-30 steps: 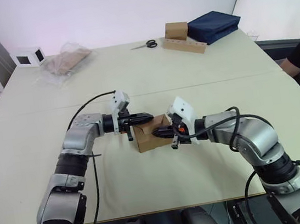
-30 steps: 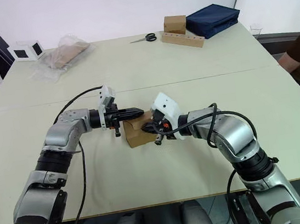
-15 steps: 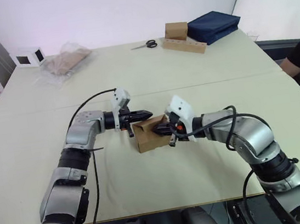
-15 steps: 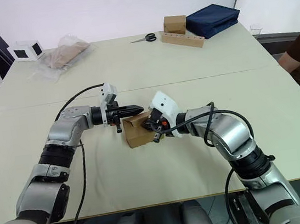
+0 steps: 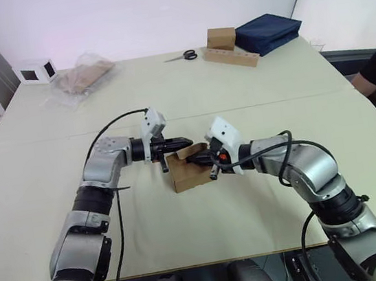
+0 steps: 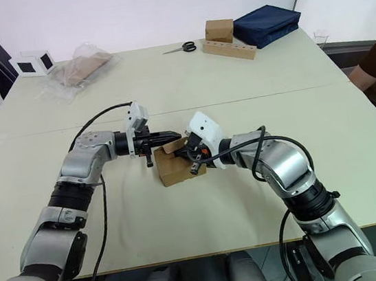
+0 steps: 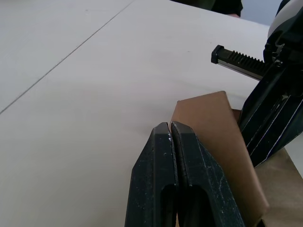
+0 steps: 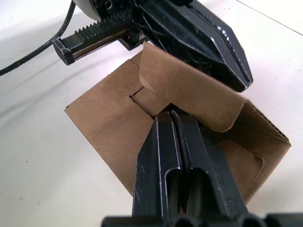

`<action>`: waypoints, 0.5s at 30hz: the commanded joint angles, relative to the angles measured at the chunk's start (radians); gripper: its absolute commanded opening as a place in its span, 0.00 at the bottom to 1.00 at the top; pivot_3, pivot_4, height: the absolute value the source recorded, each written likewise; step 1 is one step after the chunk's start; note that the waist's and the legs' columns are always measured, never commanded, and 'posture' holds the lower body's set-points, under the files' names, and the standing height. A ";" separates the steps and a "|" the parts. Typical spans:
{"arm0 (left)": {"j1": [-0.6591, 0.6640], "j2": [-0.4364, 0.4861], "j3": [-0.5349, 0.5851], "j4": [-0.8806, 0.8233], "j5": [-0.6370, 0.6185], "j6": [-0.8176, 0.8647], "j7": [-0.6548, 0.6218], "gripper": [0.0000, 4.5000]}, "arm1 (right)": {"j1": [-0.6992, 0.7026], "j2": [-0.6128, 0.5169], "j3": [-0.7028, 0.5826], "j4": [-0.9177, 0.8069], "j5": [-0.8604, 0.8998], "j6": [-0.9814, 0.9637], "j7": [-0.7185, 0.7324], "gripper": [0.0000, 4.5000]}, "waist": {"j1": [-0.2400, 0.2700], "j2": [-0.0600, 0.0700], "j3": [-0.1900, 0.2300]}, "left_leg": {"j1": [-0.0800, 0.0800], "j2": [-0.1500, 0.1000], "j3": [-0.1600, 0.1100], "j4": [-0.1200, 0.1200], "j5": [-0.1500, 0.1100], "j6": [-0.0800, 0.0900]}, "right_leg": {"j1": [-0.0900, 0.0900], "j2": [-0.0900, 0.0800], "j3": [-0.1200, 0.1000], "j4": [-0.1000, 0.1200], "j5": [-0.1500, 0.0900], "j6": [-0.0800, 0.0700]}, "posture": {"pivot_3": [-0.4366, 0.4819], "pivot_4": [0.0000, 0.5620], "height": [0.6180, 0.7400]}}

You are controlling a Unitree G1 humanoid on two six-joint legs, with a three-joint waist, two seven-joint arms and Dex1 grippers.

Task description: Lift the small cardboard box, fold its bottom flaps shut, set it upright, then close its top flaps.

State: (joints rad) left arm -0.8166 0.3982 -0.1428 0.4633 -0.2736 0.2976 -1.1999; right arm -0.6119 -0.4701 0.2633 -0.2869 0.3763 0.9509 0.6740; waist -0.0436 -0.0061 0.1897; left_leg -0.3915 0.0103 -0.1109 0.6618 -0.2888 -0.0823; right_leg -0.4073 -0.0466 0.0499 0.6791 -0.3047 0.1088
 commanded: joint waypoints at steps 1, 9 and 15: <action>-0.007 0.018 0.023 -0.039 -0.007 -0.020 -0.011 0.01 | -0.007 -0.018 -0.023 -0.026 0.009 0.009 0.008 0.00 | 0.000 0.000 0.000 | 0.000 0.000 0.000 0.000 0.000 0.000 | 0.000 0.000 0.000 0.000 0.000 0.000 | 0.48 0.27 1.00; -0.001 0.037 0.032 -0.108 -0.033 0.012 -0.037 0.01 | -0.008 -0.020 -0.048 -0.051 0.040 0.026 0.015 0.00 | 0.000 0.000 0.000 | 0.000 0.000 0.000 0.000 0.000 0.000 | 0.000 0.000 0.000 0.000 0.000 0.000 | 0.48 0.27 1.00; -0.006 0.037 0.032 -0.094 -0.024 0.004 -0.020 0.01 | -0.005 -0.063 -0.124 -0.148 0.134 0.090 0.056 0.00 | 0.000 0.000 0.000 | 0.000 0.000 0.000 0.000 0.000 0.000 | 0.000 0.000 0.000 0.000 0.000 0.000 | 0.48 0.27 1.00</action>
State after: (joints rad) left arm -0.8167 0.4274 -0.1336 0.3829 -0.2921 0.3098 -1.2230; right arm -0.6112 -0.5185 0.1845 -0.3707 0.4693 1.0302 0.7126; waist -0.0434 -0.0062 0.1898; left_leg -0.3917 0.0103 -0.1109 0.6618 -0.2888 -0.0823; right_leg -0.4074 -0.0466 0.0499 0.6790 -0.3047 0.1088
